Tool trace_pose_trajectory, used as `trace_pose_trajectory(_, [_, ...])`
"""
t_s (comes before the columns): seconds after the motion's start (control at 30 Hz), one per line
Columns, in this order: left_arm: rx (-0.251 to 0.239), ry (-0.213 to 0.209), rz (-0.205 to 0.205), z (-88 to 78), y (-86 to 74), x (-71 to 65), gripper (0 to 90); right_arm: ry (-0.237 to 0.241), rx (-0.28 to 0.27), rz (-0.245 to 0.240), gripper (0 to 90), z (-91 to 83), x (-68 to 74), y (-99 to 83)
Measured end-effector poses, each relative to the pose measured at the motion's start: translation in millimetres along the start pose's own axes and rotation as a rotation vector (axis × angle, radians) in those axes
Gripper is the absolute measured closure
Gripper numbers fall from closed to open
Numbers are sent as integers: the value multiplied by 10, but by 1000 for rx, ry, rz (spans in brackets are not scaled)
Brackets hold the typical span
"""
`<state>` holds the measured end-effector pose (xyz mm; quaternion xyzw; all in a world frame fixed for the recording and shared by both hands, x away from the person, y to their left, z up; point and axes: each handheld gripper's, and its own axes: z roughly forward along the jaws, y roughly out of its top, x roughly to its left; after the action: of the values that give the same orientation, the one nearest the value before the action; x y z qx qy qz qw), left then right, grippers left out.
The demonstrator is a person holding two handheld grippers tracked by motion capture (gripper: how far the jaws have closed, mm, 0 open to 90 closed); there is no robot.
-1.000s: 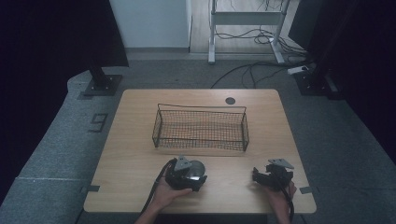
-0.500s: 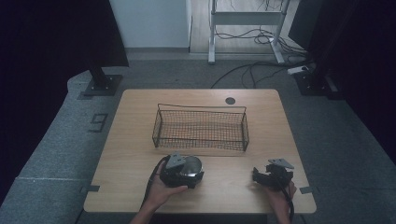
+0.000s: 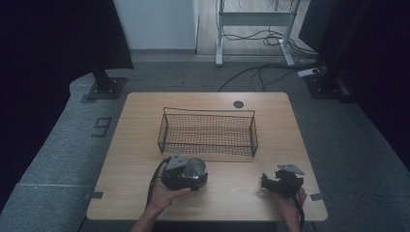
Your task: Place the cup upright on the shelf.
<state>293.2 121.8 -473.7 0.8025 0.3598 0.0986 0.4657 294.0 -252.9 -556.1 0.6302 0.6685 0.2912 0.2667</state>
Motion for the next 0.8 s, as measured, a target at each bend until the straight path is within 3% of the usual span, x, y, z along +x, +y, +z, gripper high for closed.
trace_pose_trajectory(0.8, [-29, 4, -3, -139, 155, 65, 143, 0, 0, 0, 46, 0, 0, 0])
